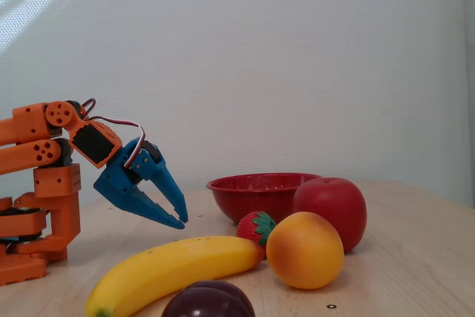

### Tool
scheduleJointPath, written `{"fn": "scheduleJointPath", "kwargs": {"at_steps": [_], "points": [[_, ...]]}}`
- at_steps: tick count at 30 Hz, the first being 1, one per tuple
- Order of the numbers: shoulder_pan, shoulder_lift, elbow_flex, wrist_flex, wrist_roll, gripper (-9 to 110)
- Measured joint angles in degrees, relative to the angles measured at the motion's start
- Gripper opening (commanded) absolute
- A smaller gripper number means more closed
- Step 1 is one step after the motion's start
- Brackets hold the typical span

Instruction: Put the plum in the red bowl.

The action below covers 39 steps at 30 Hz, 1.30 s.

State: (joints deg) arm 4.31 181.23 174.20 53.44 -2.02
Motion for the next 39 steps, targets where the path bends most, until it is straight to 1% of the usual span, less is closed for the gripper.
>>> {"fn": "scheduleJointPath", "kwargs": {"at_steps": [8,12,15,18,23,26,29,36,39], "points": [[-0.1,-11.3,-1.8,-1.2,3.9,0],[-0.1,-17.1,-8.5,-1.1,4.8,0],[-1.9,-22.6,-16.0,0.1,5.6,0],[-2.7,-28.6,-24.0,5.1,7.1,0],[-7.0,-40.2,-39.9,12.7,10.8,0],[-10.7,-47.7,-49.7,17.9,14.0,0],[-14.2,-55.5,-59.2,23.0,15.0,1],[-25.2,-68.7,-79.6,29.9,15.5,0],[-29.7,-77.3,-90.4,34.6,19.2,0]]}}
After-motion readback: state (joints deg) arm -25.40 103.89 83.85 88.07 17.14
